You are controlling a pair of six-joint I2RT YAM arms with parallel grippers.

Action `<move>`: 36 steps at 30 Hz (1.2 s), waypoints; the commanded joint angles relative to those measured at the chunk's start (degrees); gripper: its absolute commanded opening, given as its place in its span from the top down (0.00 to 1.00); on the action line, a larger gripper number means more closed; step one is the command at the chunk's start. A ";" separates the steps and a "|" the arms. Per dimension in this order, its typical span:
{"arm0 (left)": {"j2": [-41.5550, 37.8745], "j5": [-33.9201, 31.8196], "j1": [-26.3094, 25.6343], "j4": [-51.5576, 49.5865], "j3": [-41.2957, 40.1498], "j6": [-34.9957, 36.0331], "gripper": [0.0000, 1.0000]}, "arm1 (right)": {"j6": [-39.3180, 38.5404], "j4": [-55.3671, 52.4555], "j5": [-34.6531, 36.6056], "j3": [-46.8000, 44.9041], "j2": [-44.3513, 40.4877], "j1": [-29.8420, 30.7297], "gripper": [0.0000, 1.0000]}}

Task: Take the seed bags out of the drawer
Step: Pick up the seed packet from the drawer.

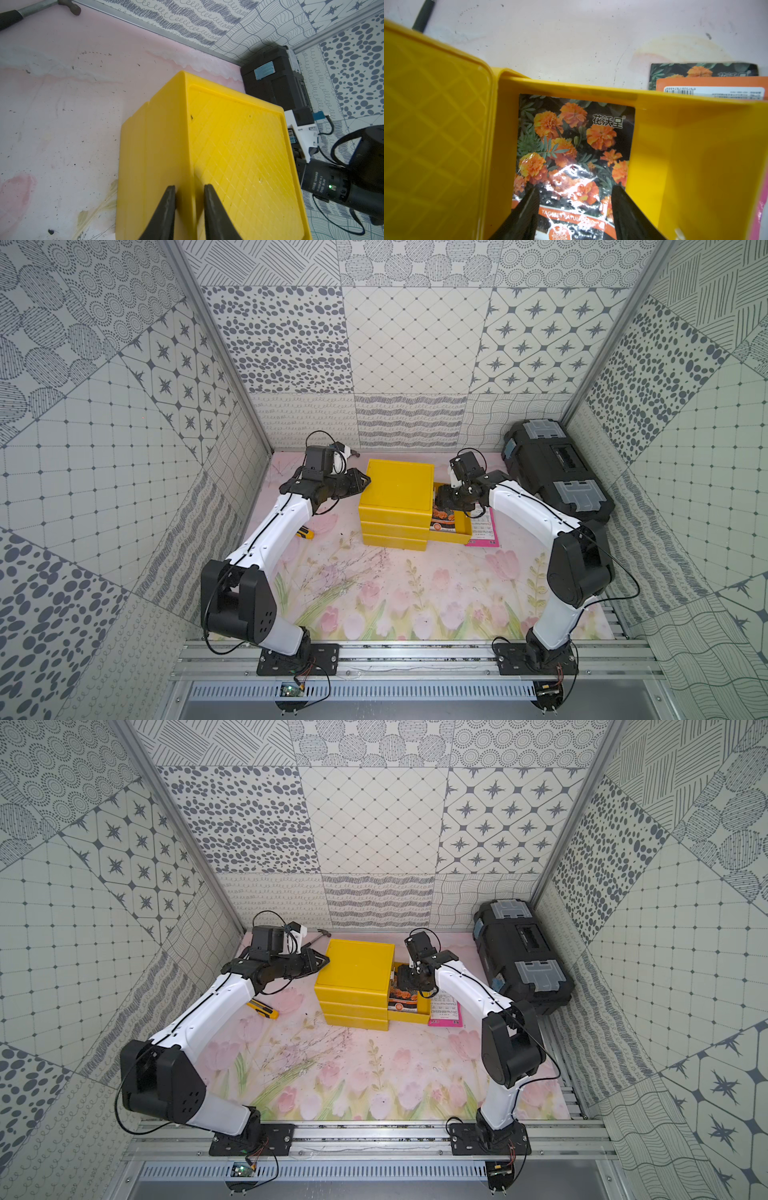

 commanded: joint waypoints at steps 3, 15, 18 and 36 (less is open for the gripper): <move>1.22 0.09 -0.32 -13.66 -1.22 0.80 0.74 | -1.02 -1.69 5.94 3.30 3.63 1.15 0.36; 1.48 0.32 -0.39 -13.35 -1.26 0.60 0.74 | 0.19 -2.33 9.96 4.43 6.31 1.68 0.28; 1.42 0.31 -0.38 -13.35 -1.25 0.60 0.74 | 0.72 -2.30 8.80 5.05 7.48 1.69 0.25; 1.18 0.44 -0.36 -13.28 -1.29 0.51 0.75 | 5.60 3.96 -3.69 2.38 7.74 0.38 0.35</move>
